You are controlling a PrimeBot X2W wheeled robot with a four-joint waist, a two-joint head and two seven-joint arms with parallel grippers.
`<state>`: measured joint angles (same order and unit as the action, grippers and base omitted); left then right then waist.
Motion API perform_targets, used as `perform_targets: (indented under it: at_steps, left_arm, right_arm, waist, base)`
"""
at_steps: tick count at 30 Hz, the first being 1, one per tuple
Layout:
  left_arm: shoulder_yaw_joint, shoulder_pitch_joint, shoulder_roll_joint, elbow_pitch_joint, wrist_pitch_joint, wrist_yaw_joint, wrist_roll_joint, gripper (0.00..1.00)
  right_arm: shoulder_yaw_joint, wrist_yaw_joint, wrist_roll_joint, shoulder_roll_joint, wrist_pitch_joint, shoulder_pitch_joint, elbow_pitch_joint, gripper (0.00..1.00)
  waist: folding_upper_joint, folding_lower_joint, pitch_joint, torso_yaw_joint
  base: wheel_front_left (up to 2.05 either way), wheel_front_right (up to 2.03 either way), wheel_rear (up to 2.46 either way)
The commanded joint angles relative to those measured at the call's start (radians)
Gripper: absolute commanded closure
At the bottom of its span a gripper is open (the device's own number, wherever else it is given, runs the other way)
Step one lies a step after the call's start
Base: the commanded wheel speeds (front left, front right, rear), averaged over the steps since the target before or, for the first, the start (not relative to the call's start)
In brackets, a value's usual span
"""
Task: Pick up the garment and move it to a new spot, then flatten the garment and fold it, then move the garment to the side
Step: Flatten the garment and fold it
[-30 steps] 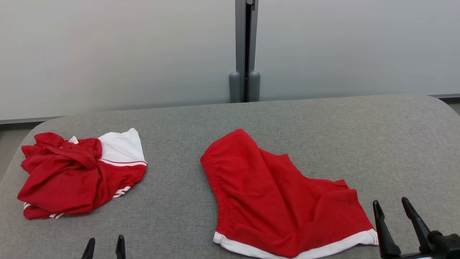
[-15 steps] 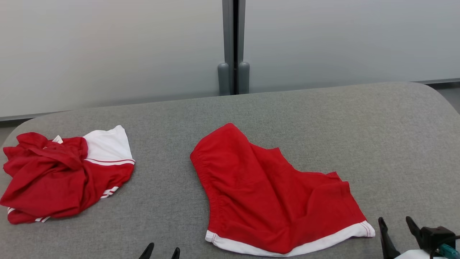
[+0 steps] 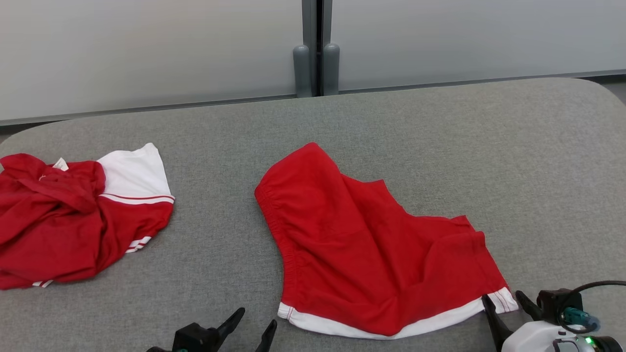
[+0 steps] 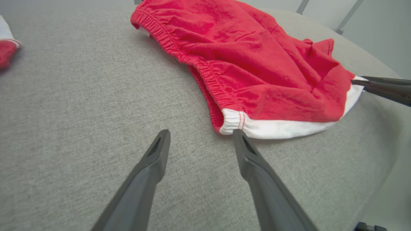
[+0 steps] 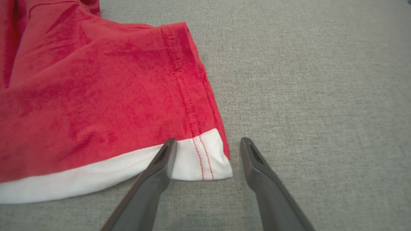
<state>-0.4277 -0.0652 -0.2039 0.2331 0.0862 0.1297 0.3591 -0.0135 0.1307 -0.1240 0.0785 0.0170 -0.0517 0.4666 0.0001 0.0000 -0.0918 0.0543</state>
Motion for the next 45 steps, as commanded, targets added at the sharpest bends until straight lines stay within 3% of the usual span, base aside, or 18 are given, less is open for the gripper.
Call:
perform_targets:
  at_steps: [1,16,17,18,19,20,21,22,23,27,31,36,42,45]
  left_arm:
    - [-0.009,0.026,-0.007,0.006,-0.002,0.001,0.012,0.00]
    - [-0.158,0.144,-0.042,0.032,-0.021,0.001,0.103,0.00]
    - [-0.165,0.150,-0.043,0.037,-0.021,0.001,0.108,0.14]
    - [-0.170,0.157,-0.044,0.043,-0.020,0.001,0.115,0.47]
    - [-0.179,0.162,-0.047,0.049,-0.026,0.001,0.122,0.63]
    - [-0.186,0.164,-0.047,0.055,-0.030,0.001,0.131,0.79]
    - [-0.191,0.167,-0.050,0.061,-0.030,0.001,0.137,1.00]
    - [-0.200,0.167,-0.053,0.066,-0.035,0.001,0.146,1.00]
    - [-0.210,0.168,-0.056,0.068,-0.041,0.001,0.157,1.00]
    - [-0.227,0.163,-0.072,0.067,-0.058,0.001,0.187,1.00]
    - [-0.208,0.141,-0.109,-0.026,-0.083,-0.004,0.229,1.00]
    - [-0.142,0.167,-0.175,-0.268,-0.135,-0.037,0.262,1.00]
    - [-0.039,0.373,-0.257,-0.488,-0.263,-0.042,0.286,1.00]
    - [-0.011,0.559,-0.241,-0.499,-0.330,-0.031,0.320,1.00]
  right_arm:
    - [0.001,0.000,0.004,0.002,0.006,-0.014,0.006,0.00]
    - [0.013,0.000,0.023,-0.009,0.031,-0.045,0.035,0.00]
    - [0.017,0.000,0.021,-0.009,0.035,-0.045,0.038,0.00]
    - [0.020,0.000,0.019,-0.010,0.039,-0.046,0.040,0.00]
    - [0.026,0.000,0.014,-0.010,0.045,-0.047,0.043,0.00]
    - [0.036,0.000,0.008,-0.011,0.055,-0.044,0.045,0.13]
    - [0.045,0.000,0.000,-0.011,0.066,-0.040,0.048,0.37]
    - [0.059,0.000,-0.010,-0.011,0.080,-0.036,0.049,0.73]
    - [0.075,0.000,-0.028,-0.009,0.096,-0.031,0.048,1.00]
    - [0.116,0.000,-0.075,0.019,0.136,-0.013,0.006,1.00]
    - [0.136,0.000,-0.163,0.073,0.177,-0.007,-0.199,1.00]
    - [0.101,0.000,-0.312,0.103,0.250,0.020,-0.497,1.00]
    - [0.017,0.000,-0.463,0.118,0.390,-0.127,-0.748,1.00]
    - [-0.034,0.000,-0.487,0.117,0.458,-0.304,-0.776,1.00]
  waist:
    - [-0.0001,0.0000,-0.012,-0.004]
    - [-0.0001,0.0000,-0.060,0.022]
    - [-0.0001,0.0000,-0.063,0.025]
    - [-0.0001,0.0000,-0.066,0.028]
    - [-0.0001,0.0000,-0.068,0.032]
    - [-0.0001,0.0000,-0.068,0.035]
    - [-0.0001,0.0000,-0.070,0.038]
    - [-0.0001,0.0000,-0.070,0.040]
    - [-0.0001,0.0000,-0.070,0.042]
    - [-0.0001,0.0000,-0.067,0.047]
    - [-0.0001,0.0000,-0.069,0.055]
    - [-0.0001,0.0000,-0.108,0.046]
    - [-0.0001,0.0000,-0.228,0.022]
    - [-0.0001,0.0000,-0.313,0.005]
  base:
    - [0.00,0.00,0.00]
    - [0.00,0.00,0.00]
    - [0.00,0.00,0.00]
    - [0.00,0.00,0.00]
    - [0.00,0.00,0.00]
    - [0.00,0.00,0.00]
    - [0.00,0.00,0.00]
    - [0.00,0.00,0.00]
    - [0.00,0.00,0.00]
    - [0.00,0.00,0.00]
    - [0.00,0.00,0.00]
    - [0.00,0.00,0.00]
    - [0.00,0.00,0.00]
    - [0.00,0.00,0.00]
